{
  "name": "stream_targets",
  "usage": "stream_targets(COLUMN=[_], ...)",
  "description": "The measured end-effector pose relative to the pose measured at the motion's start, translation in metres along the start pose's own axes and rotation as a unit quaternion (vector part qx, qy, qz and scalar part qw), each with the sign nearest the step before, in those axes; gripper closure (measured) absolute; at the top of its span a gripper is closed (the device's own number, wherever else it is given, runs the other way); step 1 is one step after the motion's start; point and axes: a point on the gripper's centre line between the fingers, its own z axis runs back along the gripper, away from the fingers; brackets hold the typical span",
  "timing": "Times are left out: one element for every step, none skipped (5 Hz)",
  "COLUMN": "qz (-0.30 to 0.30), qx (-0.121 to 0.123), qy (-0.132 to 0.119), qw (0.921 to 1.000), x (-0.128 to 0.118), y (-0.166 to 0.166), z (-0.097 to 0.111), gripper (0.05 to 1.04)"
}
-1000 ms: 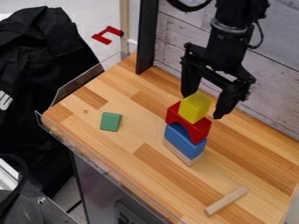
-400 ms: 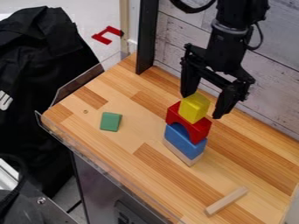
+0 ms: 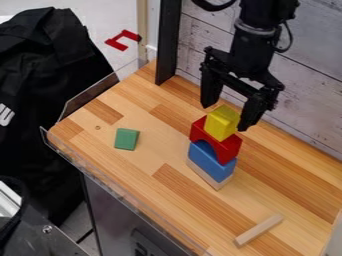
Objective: Put the yellow cube to the right side of the table
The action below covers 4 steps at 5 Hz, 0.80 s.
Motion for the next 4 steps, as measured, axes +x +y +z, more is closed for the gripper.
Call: stream_targets(qz=[-0.001, 0.002, 0.003, 0.002], qx=[-0.003, -0.011, -0.014, -0.015], qy=[0.009, 0.028, 0.031, 0.029], qw=[1.0000, 0.9995, 0.9994, 0.9995], x=[0.001, 0.001, 0.002, 0.003], y=[0.002, 0.002, 0.003, 0.002], z=[-0.006, -0.019, -0.023, -0.024], gripper=[0.083, 0.083, 0.116, 0.394])
